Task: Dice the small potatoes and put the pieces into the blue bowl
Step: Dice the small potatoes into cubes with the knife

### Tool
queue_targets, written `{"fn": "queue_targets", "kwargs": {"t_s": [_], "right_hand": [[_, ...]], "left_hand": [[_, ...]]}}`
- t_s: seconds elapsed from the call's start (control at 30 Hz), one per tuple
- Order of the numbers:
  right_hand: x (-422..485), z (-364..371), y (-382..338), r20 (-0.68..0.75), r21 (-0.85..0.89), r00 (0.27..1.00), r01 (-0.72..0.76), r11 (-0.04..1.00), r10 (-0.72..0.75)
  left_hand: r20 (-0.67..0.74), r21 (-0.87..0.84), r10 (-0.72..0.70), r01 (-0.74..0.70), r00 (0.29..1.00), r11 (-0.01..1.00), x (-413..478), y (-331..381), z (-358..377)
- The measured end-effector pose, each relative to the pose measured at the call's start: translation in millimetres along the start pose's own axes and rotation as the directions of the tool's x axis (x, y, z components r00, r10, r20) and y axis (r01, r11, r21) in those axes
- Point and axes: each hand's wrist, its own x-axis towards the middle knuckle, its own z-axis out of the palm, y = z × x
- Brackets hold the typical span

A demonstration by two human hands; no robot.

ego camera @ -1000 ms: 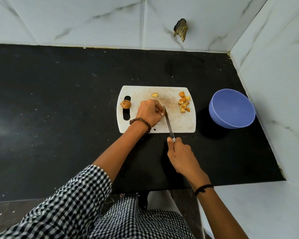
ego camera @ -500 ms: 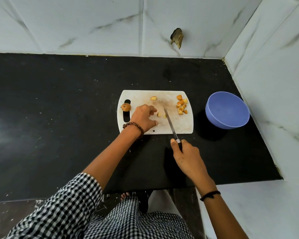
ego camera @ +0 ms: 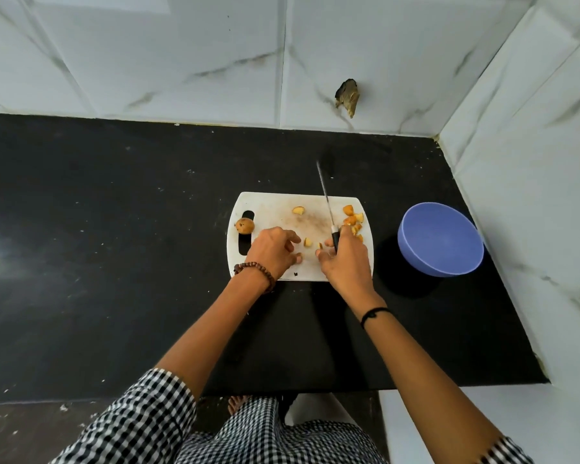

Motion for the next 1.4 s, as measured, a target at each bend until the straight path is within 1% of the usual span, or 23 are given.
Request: {"fn": "queue_targets", "kwargs": {"t_s": [0.1,0.3,0.37,0.47,0.6,0.8,1.0,1.07,1.17,1.3,1.4], "right_hand": [[14,3,-6,0.030,-0.054,0.998,0.052,0.997,-0.050],[21,6,-4,0.076,-0.040,0.989,0.132,0.990,-0.129],[24,5,1,0.077,-0.012,0.990,0.120,0.993,-0.118],[29,-3,11,0.072,0.010,0.995,0.066,0.998,-0.067],[38,-18,31,0.019,0.001,0.999,0.033,0.999,-0.033],[46,-34,45,0.026,-0.009,1.000,-0.012,1.000,0.012],[49,-40,44,0.003,-0.002,1.000,0.026,1.000,-0.026],[51,-41,42,-0.018,-0.011,0.998,0.052,0.999,-0.052],[53,-41,39,-0.029,0.006,0.996,0.084,0.996,-0.084],[58,-41,35,-0.001,0.023,0.993,0.119,0.993,-0.119],[60,-40,32,0.028,0.031,0.990,0.137,0.990,-0.138]], "left_hand": [[-0.008,0.000,-0.015,0.015,1.000,1.000,7,6,3],[-0.035,0.098,0.017,-0.013,0.999,0.995,15,25,13],[-0.031,0.093,0.007,-0.004,0.999,0.996,17,30,15],[-0.008,-0.006,-0.027,0.027,1.000,1.000,23,39,21],[0.012,-0.096,0.001,0.000,1.000,0.995,31,61,30],[-0.016,-0.034,0.004,-0.004,1.000,0.999,41,82,45],[-0.066,-0.018,0.013,-0.014,0.998,1.000,44,82,42],[-0.094,-0.017,0.011,-0.013,0.996,1.000,43,78,37],[-0.196,0.008,-0.043,0.045,0.980,0.999,42,63,30],[-0.330,0.013,-0.142,0.155,0.933,0.988,42,42,20],[-0.369,0.011,-0.158,0.174,0.916,0.985,47,36,15]]}}
